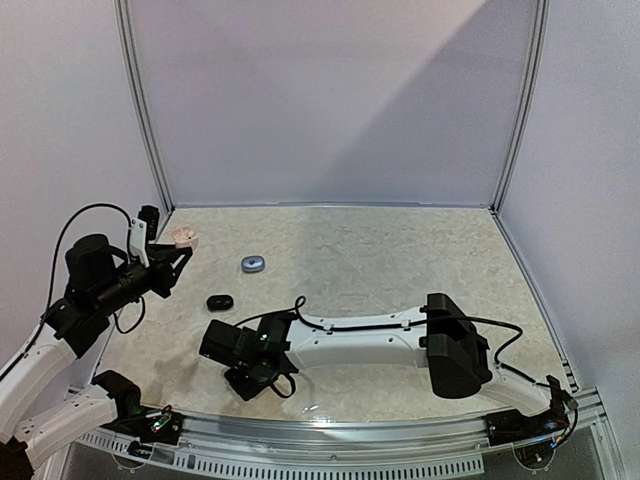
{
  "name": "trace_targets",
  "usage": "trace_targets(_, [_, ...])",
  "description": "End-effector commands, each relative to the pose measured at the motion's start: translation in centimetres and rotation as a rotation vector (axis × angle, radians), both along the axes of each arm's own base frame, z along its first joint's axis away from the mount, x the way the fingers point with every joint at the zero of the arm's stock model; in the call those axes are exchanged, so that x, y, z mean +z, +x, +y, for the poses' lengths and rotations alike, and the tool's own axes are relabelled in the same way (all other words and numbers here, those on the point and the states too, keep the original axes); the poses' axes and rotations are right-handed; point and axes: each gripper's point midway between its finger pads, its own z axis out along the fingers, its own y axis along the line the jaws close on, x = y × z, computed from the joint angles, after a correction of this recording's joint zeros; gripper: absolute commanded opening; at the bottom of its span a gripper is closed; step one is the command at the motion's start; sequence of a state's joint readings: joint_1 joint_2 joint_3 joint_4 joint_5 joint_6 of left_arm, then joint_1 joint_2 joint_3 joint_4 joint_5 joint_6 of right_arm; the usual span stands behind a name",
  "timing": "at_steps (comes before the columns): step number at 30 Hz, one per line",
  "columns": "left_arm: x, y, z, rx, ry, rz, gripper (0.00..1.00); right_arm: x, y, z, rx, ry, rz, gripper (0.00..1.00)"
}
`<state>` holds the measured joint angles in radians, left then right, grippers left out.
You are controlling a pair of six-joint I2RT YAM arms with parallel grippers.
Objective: Insert the wireless bluetooth earbuds into the charging case
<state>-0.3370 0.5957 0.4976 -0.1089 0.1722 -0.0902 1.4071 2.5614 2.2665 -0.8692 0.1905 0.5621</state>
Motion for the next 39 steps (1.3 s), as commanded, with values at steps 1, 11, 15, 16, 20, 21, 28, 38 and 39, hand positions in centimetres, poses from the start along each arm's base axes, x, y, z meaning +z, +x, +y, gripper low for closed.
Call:
trace_targets(1, [-0.5, 0.2, 0.2, 0.004, 0.006, 0.001, 0.00, -1.7, -0.2, 0.0, 0.023, -0.035, -0.016, 0.17])
trace_targets(11, [-0.7, 0.0, -0.2, -0.021, 0.011, 0.001, 0.00, 0.5, 1.6, -0.1, -0.026, 0.028, -0.003, 0.12])
trace_targets(15, [-0.2, -0.4, -1.0, -0.074, -0.004, -0.011, 0.00, 3.8, 3.4, -0.5, -0.059, 0.172, -0.007, 0.11])
trace_targets(16, [0.0, -0.5, -1.2, -0.091, -0.012, -0.016, 0.00, 6.5, 3.9, -0.4, -0.058, 0.244, -0.016, 0.11])
trace_targets(20, [0.9, -1.0, -2.3, -0.159, -0.047, -0.029, 0.00, 14.3, 5.5, -1.1, -0.048, 0.453, -0.072, 0.10])
trace_targets(21, [1.3, -1.3, -2.7, -0.188, -0.055, -0.037, 0.00, 15.5, 5.6, -1.4, -0.039, 0.478, -0.090, 0.10])
trace_targets(28, [5.6, -4.5, -7.4, -0.562, -0.144, -0.125, 0.00, 31.7, 4.8, -3.8, 0.123, 0.743, -0.300, 0.09])
trace_targets(38, [12.1, -9.0, -12.0, -1.001, -0.182, -0.222, 0.00, 43.4, 0.2, -3.5, 0.448, 1.063, -0.405, 0.08])
trace_targets(39, [12.8, -9.5, -12.5, -1.037, -0.184, -0.232, 0.00, 43.7, -0.1, -3.3, 0.471, 1.075, -0.405, 0.08])
